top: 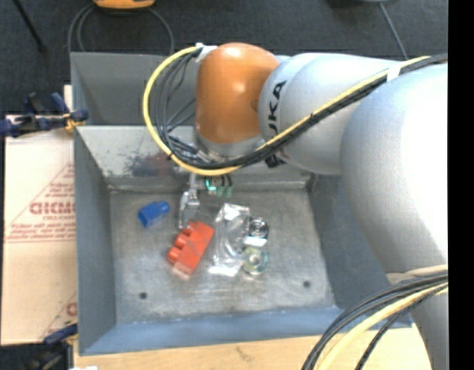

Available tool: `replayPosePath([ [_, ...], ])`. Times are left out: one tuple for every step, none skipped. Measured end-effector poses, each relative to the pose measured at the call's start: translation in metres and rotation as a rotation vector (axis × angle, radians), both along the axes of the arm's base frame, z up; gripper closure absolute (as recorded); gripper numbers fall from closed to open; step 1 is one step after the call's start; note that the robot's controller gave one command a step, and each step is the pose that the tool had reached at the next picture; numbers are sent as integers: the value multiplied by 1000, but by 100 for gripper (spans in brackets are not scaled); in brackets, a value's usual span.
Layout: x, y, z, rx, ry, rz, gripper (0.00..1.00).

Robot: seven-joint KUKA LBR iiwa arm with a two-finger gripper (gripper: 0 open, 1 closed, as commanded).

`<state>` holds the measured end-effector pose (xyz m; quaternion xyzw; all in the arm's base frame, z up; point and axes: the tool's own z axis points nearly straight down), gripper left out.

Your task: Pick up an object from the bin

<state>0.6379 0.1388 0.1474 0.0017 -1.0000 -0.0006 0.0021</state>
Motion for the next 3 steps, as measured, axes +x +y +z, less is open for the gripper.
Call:
replayPosePath([
  [3, 40, -69, -1, -2, 136, 0],
  [5, 40, -66, 1, -7, 131, 100],
  [-5, 40, 120, 0, -19, 255, 100],
])
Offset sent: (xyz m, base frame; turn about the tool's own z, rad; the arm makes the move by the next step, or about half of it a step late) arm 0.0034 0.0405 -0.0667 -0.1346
